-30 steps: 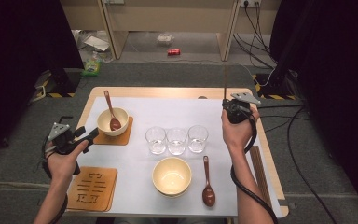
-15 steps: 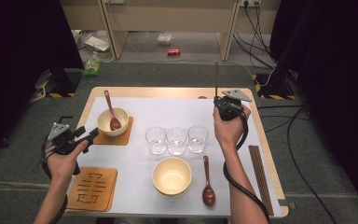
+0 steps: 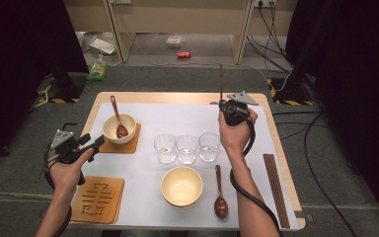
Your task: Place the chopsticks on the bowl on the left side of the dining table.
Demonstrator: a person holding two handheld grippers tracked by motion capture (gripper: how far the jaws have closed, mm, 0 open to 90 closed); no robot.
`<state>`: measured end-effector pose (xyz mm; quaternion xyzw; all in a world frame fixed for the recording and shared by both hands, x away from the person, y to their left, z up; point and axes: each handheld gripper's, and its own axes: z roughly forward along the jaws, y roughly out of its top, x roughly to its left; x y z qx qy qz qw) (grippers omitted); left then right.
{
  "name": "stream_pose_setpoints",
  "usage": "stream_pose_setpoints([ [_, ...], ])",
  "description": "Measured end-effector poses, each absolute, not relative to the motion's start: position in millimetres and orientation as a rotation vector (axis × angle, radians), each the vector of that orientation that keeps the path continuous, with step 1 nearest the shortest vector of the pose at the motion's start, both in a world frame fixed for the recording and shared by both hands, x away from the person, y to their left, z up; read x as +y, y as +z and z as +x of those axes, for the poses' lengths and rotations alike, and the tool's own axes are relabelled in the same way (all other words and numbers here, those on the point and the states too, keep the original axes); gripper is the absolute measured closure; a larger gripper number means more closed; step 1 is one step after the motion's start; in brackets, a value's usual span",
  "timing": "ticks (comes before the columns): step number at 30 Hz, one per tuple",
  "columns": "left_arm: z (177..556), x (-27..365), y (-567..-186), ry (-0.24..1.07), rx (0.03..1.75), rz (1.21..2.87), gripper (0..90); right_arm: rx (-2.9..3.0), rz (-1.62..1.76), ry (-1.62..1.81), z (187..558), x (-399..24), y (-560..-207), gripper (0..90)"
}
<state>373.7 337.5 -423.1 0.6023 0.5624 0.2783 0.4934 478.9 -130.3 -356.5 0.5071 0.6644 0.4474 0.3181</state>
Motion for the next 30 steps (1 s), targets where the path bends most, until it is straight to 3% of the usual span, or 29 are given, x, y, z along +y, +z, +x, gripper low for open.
stream_pose_setpoints([
  [30, 374, 337, -418, 0.678, 1.343, 1.451, 38.6, 1.789, 1.266, 1.246, 486, -87, -353, 85.5],
])
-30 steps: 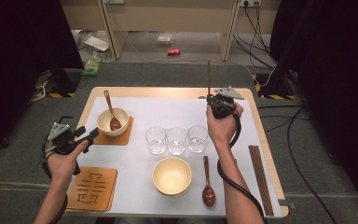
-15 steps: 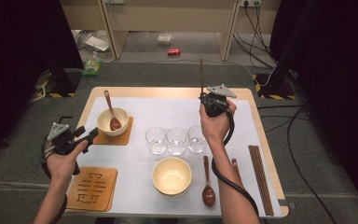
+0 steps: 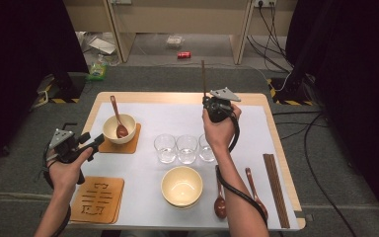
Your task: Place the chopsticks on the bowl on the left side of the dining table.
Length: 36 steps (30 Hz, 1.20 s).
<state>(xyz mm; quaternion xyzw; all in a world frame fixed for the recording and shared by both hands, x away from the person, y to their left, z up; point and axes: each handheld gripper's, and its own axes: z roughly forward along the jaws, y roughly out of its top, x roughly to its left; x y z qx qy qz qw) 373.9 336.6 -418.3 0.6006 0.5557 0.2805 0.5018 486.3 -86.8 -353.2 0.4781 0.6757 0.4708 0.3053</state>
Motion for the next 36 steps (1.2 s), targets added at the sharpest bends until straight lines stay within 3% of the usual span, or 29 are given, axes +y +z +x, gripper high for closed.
stream_pose_setpoints([
  [16, 410, 285, -375, 0.648, 1.165, 1.498, 39.6, 1.83, 1.238, 1.304, 486, -60, -353, 85.6],
  [36, 482, 170, -327, 0.483, 0.919, 1.581, 45.7, 1.874, 1.217, 1.333, 483, -44, -363, 85.5],
])
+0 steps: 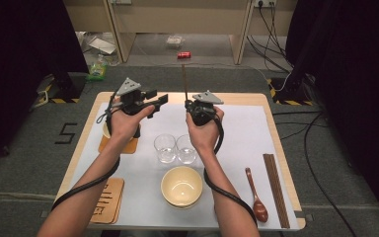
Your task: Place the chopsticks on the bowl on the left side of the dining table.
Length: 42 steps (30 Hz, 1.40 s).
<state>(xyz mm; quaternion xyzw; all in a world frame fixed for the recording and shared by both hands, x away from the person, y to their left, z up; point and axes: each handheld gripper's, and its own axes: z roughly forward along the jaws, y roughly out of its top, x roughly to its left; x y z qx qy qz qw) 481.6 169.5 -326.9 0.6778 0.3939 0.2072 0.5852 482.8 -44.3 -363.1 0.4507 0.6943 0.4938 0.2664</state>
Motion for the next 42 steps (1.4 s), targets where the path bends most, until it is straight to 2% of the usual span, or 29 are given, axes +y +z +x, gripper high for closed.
stream_pose_setpoints([
  [6, 498, 146, -319, 0.433, 0.903, 1.601, 48.9, 1.882, 1.209, 1.334, 481, -41, -364, 85.5],
  [13, 511, 132, -323, 0.385, 0.911, 1.62, 57.1, 1.888, 1.2, 1.333, 479, -39, -365, 85.5],
  [24, 518, 127, -326, 0.353, 0.913, 1.615, 80.9, 1.886, 1.186, 1.337, 479, -38, -363, 85.5],
  [34, 512, 125, -319, 0.368, 0.861, 1.622, 85.0, 1.896, 1.178, 1.337, 477, -39, -356, 84.2],
  [38, 511, 128, -316, 0.377, 0.861, 1.592, 85.1, 1.929, 1.197, 1.315, 472, -38, -353, 74.7],
  [42, 510, 134, -312, 0.408, 0.86, 1.58, 85.1, 1.958, 1.191, 1.309, 466, -40, -351, 69.9],
])
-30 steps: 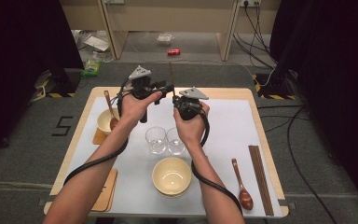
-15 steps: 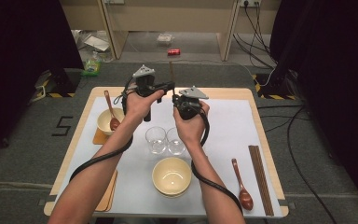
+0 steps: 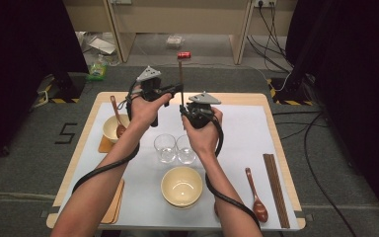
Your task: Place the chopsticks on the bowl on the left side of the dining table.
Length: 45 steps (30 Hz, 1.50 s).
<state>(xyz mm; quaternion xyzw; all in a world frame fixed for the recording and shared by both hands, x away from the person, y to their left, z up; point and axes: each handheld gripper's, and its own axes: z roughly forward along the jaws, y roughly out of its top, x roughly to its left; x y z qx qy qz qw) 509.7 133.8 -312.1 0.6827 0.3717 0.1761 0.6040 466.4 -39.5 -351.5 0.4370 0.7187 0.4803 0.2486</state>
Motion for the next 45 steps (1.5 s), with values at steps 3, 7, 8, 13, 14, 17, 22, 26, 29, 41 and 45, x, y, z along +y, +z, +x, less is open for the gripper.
stream_pose_setpoints([
  [3, 507, 140, -309, 0.423, 0.861, 1.568, 85.1, 1.968, 1.187, 1.298, 463, -44, -351, 68.2],
  [7, 500, 151, -306, 0.449, 0.873, 1.551, 85.0, 1.979, 1.197, 1.284, 460, -53, -351, 66.5],
  [8, 498, 154, -306, 0.455, 0.875, 1.547, 85.0, 1.983, 1.199, 1.28, 459, -56, -352, 65.9],
  [13, 489, 167, -304, 0.489, 0.883, 1.544, 85.1, 1.979, 1.231, 1.248, 457, -73, -354, 64.8],
  [14, 487, 170, -303, 0.497, 0.884, 1.546, 85.1, 1.974, 1.233, 1.246, 456, -76, -355, 64.8],
  [17, 482, 177, -303, 0.527, 0.896, 1.545, 85.0, 1.963, 1.256, 1.235, 455, -87, -355, 64.7],
  [22, 475, 186, -303, 0.549, 0.908, 1.558, 85.0, 1.943, 1.289, 1.215, 454, -101, -357, 64.7],
  [26, 467, 196, -304, 0.562, 0.912, 1.56, 85.0, 1.933, 1.304, 1.202, 452, -110, -358, 64.7],
  [29, 461, 205, -304, 0.571, 0.923, 1.556, 85.1, 1.927, 1.316, 1.189, 450, -117, -359, 64.7],
  [41, 439, 242, -312, 0.611, 0.971, 1.56, 85.0, 1.902, 1.363, 1.157, 445, -142, -368, 64.7],
  [45, 431, 255, -314, 0.622, 0.989, 1.562, 85.0, 1.888, 1.378, 1.152, 444, -150, -370, 64.7],
])
